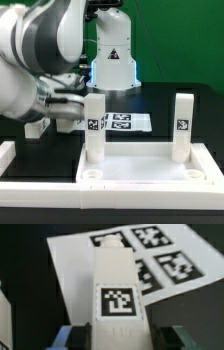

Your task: Assemble desk

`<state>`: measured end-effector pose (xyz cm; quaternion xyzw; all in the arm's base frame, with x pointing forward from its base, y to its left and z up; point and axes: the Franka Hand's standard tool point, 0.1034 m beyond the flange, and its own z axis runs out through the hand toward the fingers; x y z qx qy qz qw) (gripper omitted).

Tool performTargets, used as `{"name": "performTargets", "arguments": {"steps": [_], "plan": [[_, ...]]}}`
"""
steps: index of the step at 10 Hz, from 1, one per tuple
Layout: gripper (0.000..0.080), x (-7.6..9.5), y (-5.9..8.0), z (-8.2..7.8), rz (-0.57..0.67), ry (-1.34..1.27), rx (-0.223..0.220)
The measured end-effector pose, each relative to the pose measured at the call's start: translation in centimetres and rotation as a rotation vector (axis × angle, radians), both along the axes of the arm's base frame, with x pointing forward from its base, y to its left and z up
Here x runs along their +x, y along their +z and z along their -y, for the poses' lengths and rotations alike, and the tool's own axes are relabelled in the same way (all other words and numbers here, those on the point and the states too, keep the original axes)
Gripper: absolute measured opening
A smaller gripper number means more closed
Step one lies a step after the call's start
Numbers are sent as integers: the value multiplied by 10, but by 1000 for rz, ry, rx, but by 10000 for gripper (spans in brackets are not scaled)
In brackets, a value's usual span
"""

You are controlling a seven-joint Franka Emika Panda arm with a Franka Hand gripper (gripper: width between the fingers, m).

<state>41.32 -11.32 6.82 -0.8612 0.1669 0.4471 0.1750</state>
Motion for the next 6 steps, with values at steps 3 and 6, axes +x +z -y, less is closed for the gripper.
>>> {"name": "performTargets", "arguments": {"steps": [3, 6], "plan": [[287, 8, 66, -15, 107, -29, -13], [287, 17, 110, -75, 256, -103, -177]]}}
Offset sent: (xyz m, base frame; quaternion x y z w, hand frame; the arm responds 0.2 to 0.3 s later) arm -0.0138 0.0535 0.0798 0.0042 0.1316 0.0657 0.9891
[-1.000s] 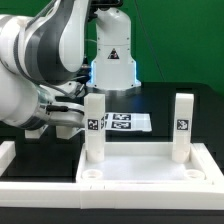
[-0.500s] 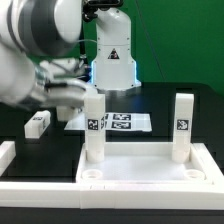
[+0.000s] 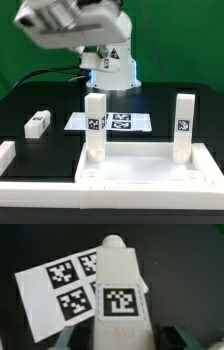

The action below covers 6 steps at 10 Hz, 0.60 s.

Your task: Assemble desk

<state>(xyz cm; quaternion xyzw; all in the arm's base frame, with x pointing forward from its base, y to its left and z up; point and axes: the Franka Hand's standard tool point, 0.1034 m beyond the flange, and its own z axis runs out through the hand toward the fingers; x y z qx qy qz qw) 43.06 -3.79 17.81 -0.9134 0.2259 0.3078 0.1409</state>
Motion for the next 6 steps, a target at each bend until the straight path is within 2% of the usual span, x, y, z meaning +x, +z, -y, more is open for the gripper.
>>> {"name": "performTargets", "arguments": {"steps": [1, 3, 4, 5, 6], "plan": [[287, 8, -3, -17, 25, 2, -39], [287, 17, -3, -18, 142, 1, -76], [287, 23, -5, -21, 216, -3, -112], [287, 32, -16, -30, 256, 59, -217], [287, 53, -17, -44, 331, 128, -236]]}}
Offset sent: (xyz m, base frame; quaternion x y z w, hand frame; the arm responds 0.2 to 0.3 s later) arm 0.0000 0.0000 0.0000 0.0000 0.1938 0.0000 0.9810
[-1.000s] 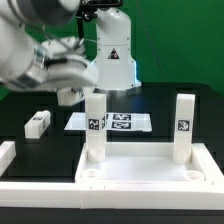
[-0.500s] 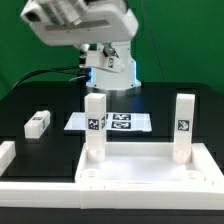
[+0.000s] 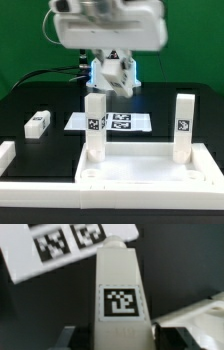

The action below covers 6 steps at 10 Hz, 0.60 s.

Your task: Assemble desk

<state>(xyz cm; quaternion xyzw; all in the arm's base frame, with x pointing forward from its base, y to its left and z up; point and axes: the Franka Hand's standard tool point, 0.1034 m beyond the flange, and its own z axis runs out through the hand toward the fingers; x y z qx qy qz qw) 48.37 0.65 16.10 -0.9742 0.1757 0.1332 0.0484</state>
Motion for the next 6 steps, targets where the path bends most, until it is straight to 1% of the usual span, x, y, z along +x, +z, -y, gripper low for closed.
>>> {"name": "performTargets", "arguments": {"steps": [1, 2, 3, 4, 6], "plan": [[287, 19, 12, 7, 87, 15, 1], [287, 37, 21, 8, 169, 4, -18], [287, 53, 24, 0, 236, 17, -36], [287, 60, 24, -5, 288, 40, -54], [287, 64, 22, -7, 412, 31, -78]]}}
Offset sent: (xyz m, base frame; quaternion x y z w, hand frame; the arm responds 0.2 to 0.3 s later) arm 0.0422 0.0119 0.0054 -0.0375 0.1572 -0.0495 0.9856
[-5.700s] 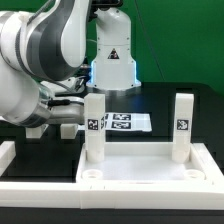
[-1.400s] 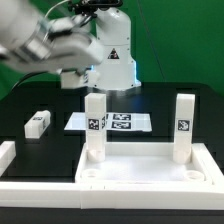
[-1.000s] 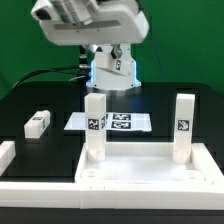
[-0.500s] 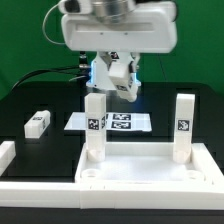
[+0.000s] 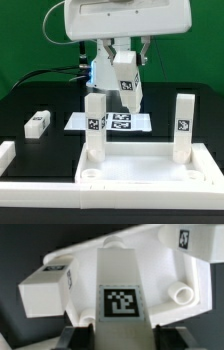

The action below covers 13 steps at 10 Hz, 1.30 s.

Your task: Assemble desk

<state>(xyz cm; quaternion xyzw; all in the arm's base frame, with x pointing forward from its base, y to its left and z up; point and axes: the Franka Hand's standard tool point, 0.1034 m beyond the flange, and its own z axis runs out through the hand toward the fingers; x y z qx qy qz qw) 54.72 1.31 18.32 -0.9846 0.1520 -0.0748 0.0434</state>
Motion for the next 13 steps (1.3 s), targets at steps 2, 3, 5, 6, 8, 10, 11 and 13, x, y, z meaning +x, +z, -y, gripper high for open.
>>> {"name": "performTargets", "arguments": {"steps": [2, 3, 5, 6, 8, 10, 11, 13], "plan": [[287, 6, 0, -7, 129, -4, -30], [287, 13, 4, -25, 237, 39, -63], [287, 35, 4, -66, 357, 99, -70], [287, 42, 5, -84, 376, 124, -70], [287, 39, 5, -86, 375, 129, -73], [287, 39, 2, -85, 376, 164, -87], [287, 36, -7, -74, 388, 288, -150], [287, 57, -4, -71, 393, 421, -211]]}}
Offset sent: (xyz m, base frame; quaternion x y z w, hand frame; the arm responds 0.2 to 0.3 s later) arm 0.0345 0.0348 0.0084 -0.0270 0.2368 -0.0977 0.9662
